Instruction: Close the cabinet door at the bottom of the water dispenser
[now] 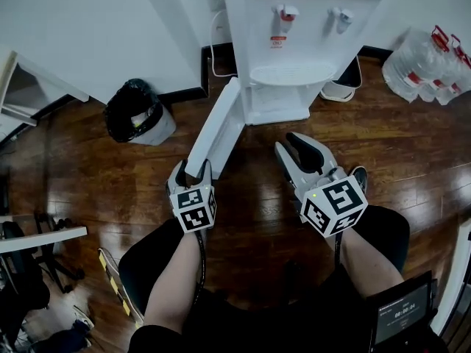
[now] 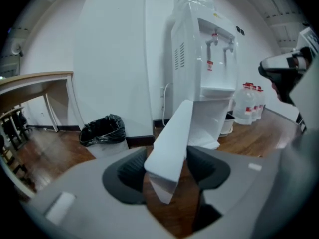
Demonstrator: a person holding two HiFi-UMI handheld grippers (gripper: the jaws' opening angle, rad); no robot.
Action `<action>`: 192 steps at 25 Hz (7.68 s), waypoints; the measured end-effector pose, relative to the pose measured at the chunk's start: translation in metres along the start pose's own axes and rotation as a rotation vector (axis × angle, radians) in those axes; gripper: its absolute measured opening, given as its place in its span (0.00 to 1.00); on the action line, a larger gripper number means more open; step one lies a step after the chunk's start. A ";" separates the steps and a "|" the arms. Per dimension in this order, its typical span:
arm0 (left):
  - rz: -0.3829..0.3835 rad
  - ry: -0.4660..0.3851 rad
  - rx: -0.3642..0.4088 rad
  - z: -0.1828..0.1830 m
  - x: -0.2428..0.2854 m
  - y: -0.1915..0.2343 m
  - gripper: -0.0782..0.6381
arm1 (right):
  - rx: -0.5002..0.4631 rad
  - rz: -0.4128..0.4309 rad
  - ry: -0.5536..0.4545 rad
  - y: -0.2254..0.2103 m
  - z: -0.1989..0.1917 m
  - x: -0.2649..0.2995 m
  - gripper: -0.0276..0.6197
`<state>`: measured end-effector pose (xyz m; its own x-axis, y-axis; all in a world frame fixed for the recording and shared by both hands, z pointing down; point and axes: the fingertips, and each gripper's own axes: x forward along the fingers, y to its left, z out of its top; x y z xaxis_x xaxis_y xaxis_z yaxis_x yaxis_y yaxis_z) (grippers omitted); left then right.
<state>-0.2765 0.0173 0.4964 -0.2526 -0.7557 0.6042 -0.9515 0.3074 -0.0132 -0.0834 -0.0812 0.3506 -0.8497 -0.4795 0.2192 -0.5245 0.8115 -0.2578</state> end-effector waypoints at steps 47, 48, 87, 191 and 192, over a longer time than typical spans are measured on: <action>-0.504 0.190 0.298 -0.017 0.042 -0.246 0.57 | 0.392 -0.227 0.408 -0.114 -0.124 -0.038 0.34; -0.481 0.178 0.253 -0.009 0.048 -0.238 0.57 | 0.379 -0.229 0.405 -0.115 -0.122 -0.036 0.39; -0.294 0.076 -0.133 0.080 0.155 -0.220 0.53 | -0.035 -0.397 0.482 -0.247 -0.106 0.050 0.66; -0.581 -0.219 0.097 0.087 -0.122 -0.268 0.43 | -0.008 -0.277 0.142 -0.052 -0.033 -0.122 0.35; -0.585 -0.239 0.100 0.089 -0.129 -0.269 0.43 | -0.023 -0.276 0.144 -0.048 -0.037 -0.125 0.35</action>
<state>-0.0033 -0.0199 0.3510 0.2924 -0.8939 0.3397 -0.9528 -0.2418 0.1837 0.0498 -0.0482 0.3708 -0.6581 -0.6317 0.4097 -0.7316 0.6652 -0.1494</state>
